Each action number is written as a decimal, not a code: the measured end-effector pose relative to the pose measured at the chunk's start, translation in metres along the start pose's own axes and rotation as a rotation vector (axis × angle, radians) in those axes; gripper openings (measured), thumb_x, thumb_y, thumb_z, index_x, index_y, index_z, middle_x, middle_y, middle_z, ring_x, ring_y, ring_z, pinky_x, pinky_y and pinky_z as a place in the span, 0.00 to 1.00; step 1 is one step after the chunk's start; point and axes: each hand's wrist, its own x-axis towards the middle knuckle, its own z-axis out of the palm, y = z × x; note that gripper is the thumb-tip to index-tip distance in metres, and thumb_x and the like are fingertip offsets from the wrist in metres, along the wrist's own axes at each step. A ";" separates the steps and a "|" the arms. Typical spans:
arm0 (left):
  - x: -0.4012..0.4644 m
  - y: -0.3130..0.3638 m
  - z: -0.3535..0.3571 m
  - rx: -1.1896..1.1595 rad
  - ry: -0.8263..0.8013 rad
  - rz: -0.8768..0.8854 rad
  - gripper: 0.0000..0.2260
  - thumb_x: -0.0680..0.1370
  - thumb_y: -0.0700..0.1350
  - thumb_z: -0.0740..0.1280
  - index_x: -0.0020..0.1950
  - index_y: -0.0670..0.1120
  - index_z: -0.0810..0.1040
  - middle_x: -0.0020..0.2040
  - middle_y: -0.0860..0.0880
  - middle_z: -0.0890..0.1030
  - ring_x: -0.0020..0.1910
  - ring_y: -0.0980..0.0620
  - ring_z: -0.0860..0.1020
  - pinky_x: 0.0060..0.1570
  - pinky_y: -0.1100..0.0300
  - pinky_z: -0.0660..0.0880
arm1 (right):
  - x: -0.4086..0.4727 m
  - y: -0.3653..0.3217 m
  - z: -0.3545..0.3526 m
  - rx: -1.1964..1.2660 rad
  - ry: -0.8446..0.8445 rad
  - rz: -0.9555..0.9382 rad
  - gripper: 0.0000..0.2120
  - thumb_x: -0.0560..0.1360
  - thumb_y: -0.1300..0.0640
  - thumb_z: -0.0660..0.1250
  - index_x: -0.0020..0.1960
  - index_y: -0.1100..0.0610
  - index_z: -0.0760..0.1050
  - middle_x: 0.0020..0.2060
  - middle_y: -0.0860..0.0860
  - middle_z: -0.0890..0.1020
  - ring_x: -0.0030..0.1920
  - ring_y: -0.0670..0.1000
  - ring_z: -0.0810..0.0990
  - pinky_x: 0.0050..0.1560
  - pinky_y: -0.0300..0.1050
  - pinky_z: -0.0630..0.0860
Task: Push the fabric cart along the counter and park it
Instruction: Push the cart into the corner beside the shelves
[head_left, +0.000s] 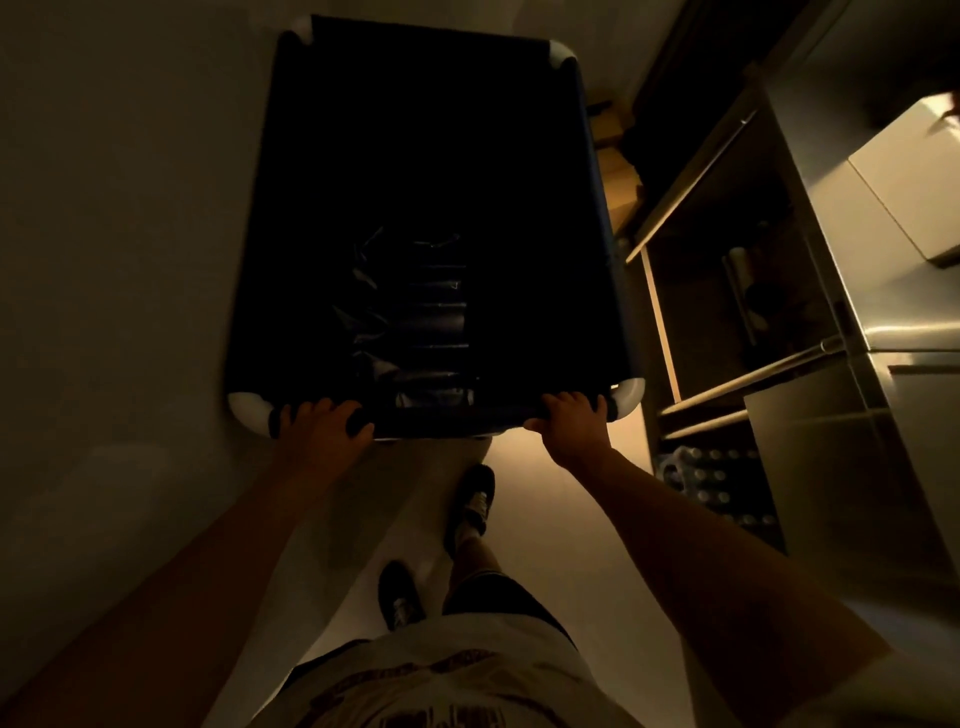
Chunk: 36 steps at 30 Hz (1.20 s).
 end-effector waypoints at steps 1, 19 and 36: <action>0.007 0.001 -0.004 -0.009 -0.003 -0.007 0.26 0.80 0.64 0.58 0.75 0.56 0.69 0.75 0.44 0.71 0.74 0.38 0.66 0.77 0.38 0.53 | 0.008 0.000 -0.003 0.001 0.002 -0.010 0.23 0.85 0.42 0.60 0.78 0.48 0.69 0.76 0.52 0.72 0.80 0.58 0.64 0.83 0.66 0.49; 0.093 0.039 -0.063 -0.046 -0.064 -0.177 0.27 0.81 0.62 0.58 0.79 0.53 0.65 0.79 0.44 0.65 0.78 0.41 0.61 0.78 0.39 0.52 | 0.116 0.013 -0.052 0.027 -0.014 -0.161 0.25 0.84 0.37 0.57 0.75 0.47 0.72 0.72 0.51 0.77 0.77 0.56 0.68 0.82 0.62 0.52; 0.153 0.044 -0.086 -0.041 -0.011 -0.160 0.27 0.81 0.62 0.58 0.77 0.52 0.65 0.78 0.42 0.66 0.77 0.39 0.62 0.75 0.34 0.55 | 0.176 0.044 -0.081 0.039 0.079 -0.217 0.19 0.86 0.48 0.59 0.75 0.49 0.72 0.68 0.52 0.79 0.73 0.56 0.73 0.82 0.55 0.55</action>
